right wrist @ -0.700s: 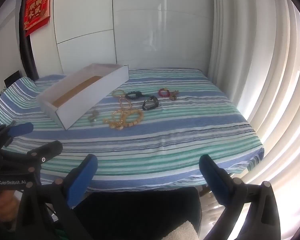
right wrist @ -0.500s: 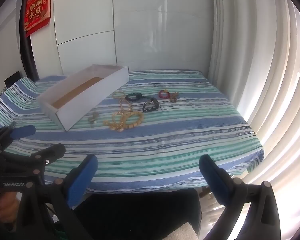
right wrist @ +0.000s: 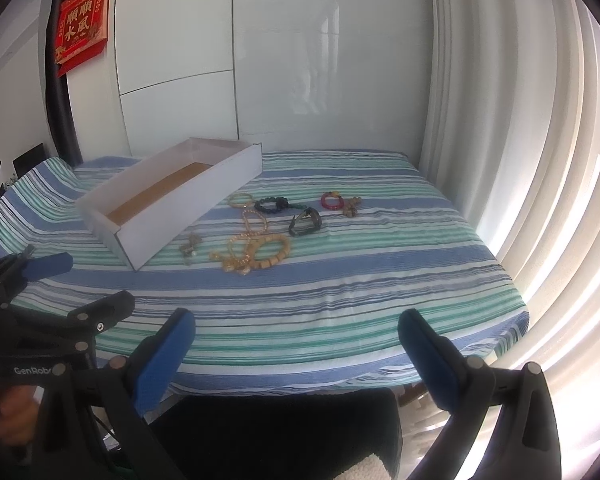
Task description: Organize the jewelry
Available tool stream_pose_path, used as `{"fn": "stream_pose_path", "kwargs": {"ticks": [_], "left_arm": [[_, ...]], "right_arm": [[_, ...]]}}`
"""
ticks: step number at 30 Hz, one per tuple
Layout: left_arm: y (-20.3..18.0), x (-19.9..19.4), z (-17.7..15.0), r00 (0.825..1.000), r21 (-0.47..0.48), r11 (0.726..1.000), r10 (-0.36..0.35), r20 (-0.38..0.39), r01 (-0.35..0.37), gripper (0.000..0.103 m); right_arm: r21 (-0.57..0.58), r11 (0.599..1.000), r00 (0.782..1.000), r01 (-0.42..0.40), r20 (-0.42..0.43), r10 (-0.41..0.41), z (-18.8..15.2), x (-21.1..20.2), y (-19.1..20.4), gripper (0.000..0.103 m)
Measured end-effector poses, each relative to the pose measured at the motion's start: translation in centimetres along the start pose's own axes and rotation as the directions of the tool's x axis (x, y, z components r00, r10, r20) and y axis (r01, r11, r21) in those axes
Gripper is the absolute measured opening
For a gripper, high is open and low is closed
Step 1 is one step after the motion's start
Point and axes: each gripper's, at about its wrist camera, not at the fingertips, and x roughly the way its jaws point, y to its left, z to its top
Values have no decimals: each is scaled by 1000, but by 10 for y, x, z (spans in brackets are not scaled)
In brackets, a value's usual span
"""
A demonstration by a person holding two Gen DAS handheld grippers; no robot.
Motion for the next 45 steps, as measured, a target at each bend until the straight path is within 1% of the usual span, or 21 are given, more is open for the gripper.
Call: {"fn": "stream_pose_path", "kwargs": {"ticks": [4,21,45], "left_arm": [[0,0,2,1000,0,1000,7,1,-7,103],[1,1,3,1000,2,1000,12,9,-12,102],[1,1,1,1000,2,1000,19,11,-19,102]], "right_arm": [[1,1000,1000,2,14,-2,0,-1,1,103],[14,1000,1000,-2,14,2,-7,0,5,103],[22,1000,1000,-10,17,9,-7,0,3,103]]}}
